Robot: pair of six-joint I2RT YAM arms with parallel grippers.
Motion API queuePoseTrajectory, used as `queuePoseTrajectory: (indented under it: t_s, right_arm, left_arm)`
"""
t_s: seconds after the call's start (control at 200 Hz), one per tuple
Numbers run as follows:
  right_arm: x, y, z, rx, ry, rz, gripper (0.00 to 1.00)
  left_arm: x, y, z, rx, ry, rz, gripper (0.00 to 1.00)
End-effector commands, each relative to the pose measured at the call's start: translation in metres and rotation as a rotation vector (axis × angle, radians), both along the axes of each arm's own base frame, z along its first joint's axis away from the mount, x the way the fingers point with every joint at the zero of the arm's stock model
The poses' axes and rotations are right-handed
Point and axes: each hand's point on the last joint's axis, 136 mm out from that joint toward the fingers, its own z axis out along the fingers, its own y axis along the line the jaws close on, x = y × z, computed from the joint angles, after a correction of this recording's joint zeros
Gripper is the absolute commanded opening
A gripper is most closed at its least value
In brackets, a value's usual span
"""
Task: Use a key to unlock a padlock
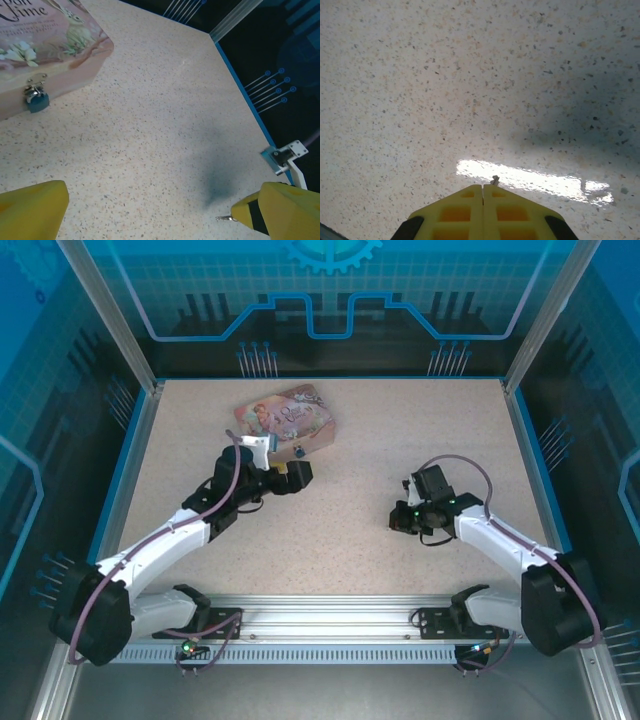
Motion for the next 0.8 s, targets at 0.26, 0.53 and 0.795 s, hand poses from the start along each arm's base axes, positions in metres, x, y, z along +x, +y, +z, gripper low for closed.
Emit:
queuePoseTrajectory:
  t_s: [0.26,0.53,0.795]
  right_arm:
    - [-0.032,-0.019,-0.036,-0.218,0.148,0.040,0.27]
    - [-0.026,-0.019,-0.025,-0.261,0.124,0.073,0.37]
    - [-0.022,-0.010,-0.034,-0.278,0.132,0.073,0.34]
  left_arm:
    - [-0.002,-0.001,0.005,0.016,-0.009,-0.012,0.99]
    - [-0.001,0.000,0.005,0.024,-0.014,-0.009,0.99]
    - [-0.002,0.000,0.003,0.031,-0.012,-0.010,0.99]
